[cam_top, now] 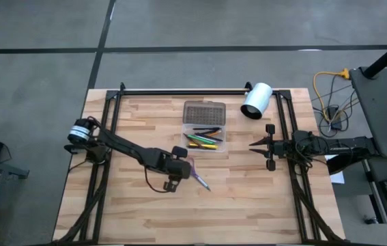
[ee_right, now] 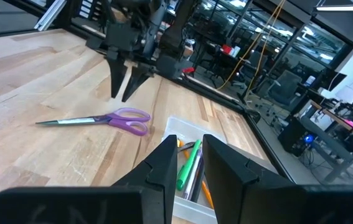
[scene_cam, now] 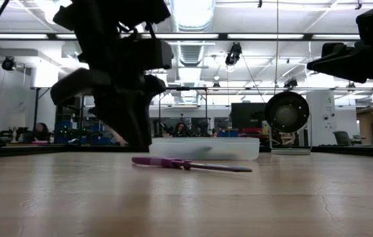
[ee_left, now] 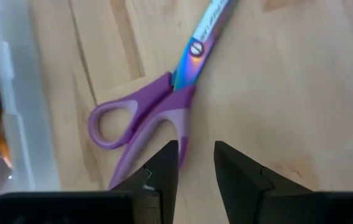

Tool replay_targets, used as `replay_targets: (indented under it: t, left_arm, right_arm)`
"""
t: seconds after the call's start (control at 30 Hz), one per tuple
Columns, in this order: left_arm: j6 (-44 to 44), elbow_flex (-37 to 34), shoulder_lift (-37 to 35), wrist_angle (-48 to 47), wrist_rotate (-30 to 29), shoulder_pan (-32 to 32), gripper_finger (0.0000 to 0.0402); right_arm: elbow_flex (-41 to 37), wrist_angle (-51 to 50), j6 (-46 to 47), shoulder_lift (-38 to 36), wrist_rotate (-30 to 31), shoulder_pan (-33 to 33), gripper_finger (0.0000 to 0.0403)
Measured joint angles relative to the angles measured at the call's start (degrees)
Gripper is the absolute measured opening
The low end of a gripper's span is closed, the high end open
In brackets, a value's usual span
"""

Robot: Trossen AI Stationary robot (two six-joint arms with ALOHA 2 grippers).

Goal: Pick & place school supplies into a supply box
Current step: Put the purple scissors into the transparent bin

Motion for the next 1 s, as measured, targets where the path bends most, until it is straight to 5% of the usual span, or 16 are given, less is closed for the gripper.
replay_targets:
  t: [0.77,1.0]
  left_arm:
    - [0.2,2.2,6.8,0.4,4.5,4.3,0.0083]
    - [1.7,2.9,6.9,-0.8,7.3,4.4,0.0013]
  right_arm:
    - [0.0,0.0,0.0,0.0,0.0,0.0,0.0068]
    - [0.0,0.0,0.0,0.0,0.0,0.0,0.0068]
